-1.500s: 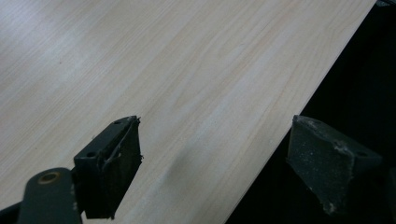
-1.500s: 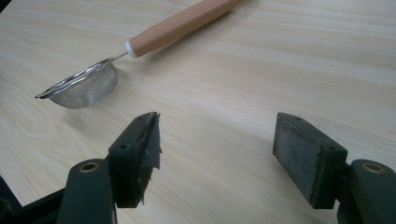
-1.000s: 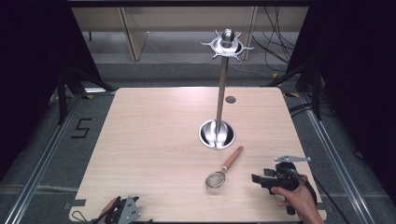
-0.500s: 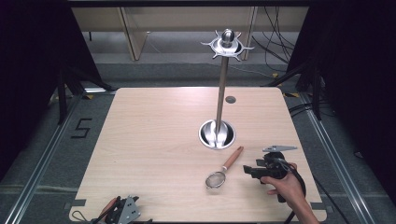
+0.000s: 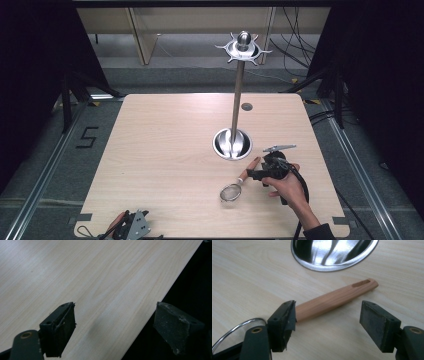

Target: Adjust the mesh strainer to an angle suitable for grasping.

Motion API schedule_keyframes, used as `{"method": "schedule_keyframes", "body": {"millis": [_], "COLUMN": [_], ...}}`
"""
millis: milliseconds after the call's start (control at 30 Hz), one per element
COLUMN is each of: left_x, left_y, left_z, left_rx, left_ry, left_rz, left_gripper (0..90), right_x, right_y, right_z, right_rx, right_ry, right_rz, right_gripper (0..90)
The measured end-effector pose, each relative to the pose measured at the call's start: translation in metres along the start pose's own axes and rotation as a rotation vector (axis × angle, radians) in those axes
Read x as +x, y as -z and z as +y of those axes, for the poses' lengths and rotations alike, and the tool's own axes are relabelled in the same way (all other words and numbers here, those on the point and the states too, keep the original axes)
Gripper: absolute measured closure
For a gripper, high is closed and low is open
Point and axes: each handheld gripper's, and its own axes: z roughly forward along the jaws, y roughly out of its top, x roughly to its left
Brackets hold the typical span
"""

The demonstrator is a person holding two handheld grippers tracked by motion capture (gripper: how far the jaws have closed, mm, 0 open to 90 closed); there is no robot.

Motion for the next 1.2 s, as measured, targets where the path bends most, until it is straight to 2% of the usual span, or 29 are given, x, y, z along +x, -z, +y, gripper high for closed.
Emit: {"method": "schedule_keyframes", "body": {"millis": [33, 67, 100, 133, 200, 300, 333, 567, 600, 633, 667, 700, 767, 800, 1000, 1033, 1100, 1133, 1167, 1200], "left_x": [0.000, 0.000, 0.000, 0.000, 0.000, 0.000, 0.000, 0.000, -0.001, -0.001, -0.001, -0.001, -0.001, -0.001, -0.001, -0.001, -0.001, -0.001, -0.001, -0.001], "left_y": [0.000, 0.000, 0.000, 0.000, 0.000, 0.001, 0.000, 0.001, 0.001, 0.001, 0.001, 0.001, 0.002, 0.002, 0.002, 0.002, 0.001, 0.001, 0.002, 0.001], "left_z": [0.000, 0.000, 0.000, 0.000, 0.000, 0.000, 0.000, 0.001, 0.000, 0.000, 0.000, 0.000, 0.001, 0.001, 0.001, 0.001, 0.000, 0.000, 0.001, 0.000], "left_rx": [-0.001, -0.001, -0.001, 0.002, 0.002, 0.001, -0.001, 0.009, 0.007, 0.006, 0.008, 0.009, 0.007, 0.007, 0.007, 0.006, -0.004, -0.004, 0.008, 0.001], "left_ry": [0.000, -0.002, -0.001, -0.004, -0.004, -0.007, -0.006, -0.010, -0.004, -0.004, -0.004, -0.006, -0.007, -0.006, -0.007, -0.008, -0.005, -0.003, -0.008, -0.006], "left_rz": [-0.001, 0.001, 0.000, 0.000, 0.000, -0.001, 0.002, -0.003, -0.002, -0.001, 0.002, 0.002, -0.002, -0.001, 0.001, 0.000, -0.001, 0.001, -0.001, -0.001], "left_gripper": [16.7, 16.7, 16.7, 16.7, 16.7, 16.7, 16.7, 16.7, 16.7, 16.6, 16.6, 16.7, 16.6, 16.7, 16.7, 16.7, 16.7, 16.7, 16.7, 16.7], "right_x": [0.002, 0.002, 0.003, 0.004, 0.009, 0.012, 0.015, 0.015, 0.015, 0.016, 0.015, 0.017, 0.018, 0.019, 0.020, 0.019, 0.021, 0.019, 0.020, 0.020], "right_y": [-0.005, -0.005, -0.004, -0.005, -0.011, -0.014, -0.017, -0.025, -0.026, -0.027, -0.029, -0.030, -0.030, -0.030, -0.027, -0.026, -0.024, -0.024, -0.022, -0.021], "right_z": [0.000, 0.000, 0.003, 0.006, 0.009, 0.010, 0.010, 0.008, 0.008, 0.008, 0.007, 0.008, 0.008, 0.007, 0.008, 0.008, 0.009, 0.009, 0.009, 0.009], "right_rx": [-0.050, -0.050, -0.011, 0.004, -0.014, -0.002, 0.009, 0.014, 0.011, 0.018, 0.017, 0.052, 0.057, 0.064, 0.082, 0.077, 0.105, 0.092, 0.117, 0.122], "right_ry": [-0.017, -0.017, -0.005, 0.007, 0.024, 0.032, 0.043, 0.022, 0.040, 0.030, 0.056, 0.034, 0.035, 0.059, 0.106, 0.117, 0.122, 0.162, 0.166, 0.175], "right_rz": [-0.003, -0.003, -0.006, 0.003, -0.012, -0.008, -0.020, -0.025, -0.030, -0.024, -0.040, -0.029, -0.017, -0.016, -0.006, -0.009, -0.032, -0.023, -0.020, -0.016], "right_gripper": [29.9, 29.9, 29.9, 29.9, 30.6, 30.5, 30.3, 29.0, 28.9, 29.0, 29.0, 30.0, 31.8, 35.1, 41.3, 42.7, 46.0, 47.8, 49.6, 50.5]}}
